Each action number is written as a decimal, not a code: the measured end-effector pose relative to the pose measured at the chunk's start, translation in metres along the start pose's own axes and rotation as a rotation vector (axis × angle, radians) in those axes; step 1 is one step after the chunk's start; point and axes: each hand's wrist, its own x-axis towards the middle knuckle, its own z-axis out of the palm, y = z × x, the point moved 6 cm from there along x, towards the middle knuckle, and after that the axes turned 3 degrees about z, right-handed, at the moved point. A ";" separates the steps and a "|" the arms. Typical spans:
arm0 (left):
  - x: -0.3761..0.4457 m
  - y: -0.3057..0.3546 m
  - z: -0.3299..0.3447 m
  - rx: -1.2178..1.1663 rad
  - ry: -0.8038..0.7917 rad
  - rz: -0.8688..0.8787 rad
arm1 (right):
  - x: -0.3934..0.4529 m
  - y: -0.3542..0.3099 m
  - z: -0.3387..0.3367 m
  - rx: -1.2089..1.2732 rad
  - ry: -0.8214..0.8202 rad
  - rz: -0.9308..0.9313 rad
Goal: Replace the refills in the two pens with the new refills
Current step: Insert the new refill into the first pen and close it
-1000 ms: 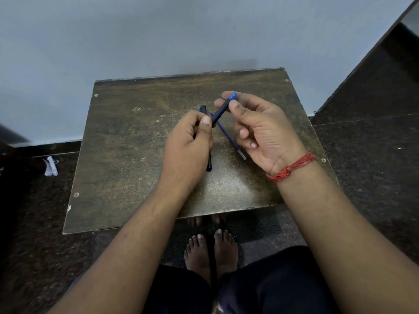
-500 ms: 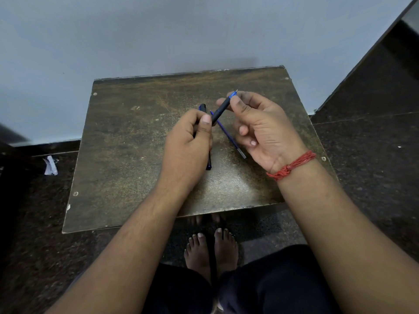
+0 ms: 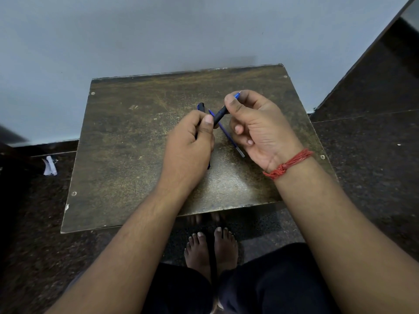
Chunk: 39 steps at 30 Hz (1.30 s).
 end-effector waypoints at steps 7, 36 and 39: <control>0.000 -0.001 -0.003 -0.022 0.005 -0.038 | 0.000 -0.001 0.001 -0.032 -0.061 -0.023; 0.003 -0.005 -0.018 0.102 0.166 -0.018 | -0.006 -0.038 -0.035 -1.220 0.456 -0.301; 0.003 -0.005 -0.018 0.092 0.165 -0.033 | -0.006 -0.040 -0.044 -1.415 0.496 -0.268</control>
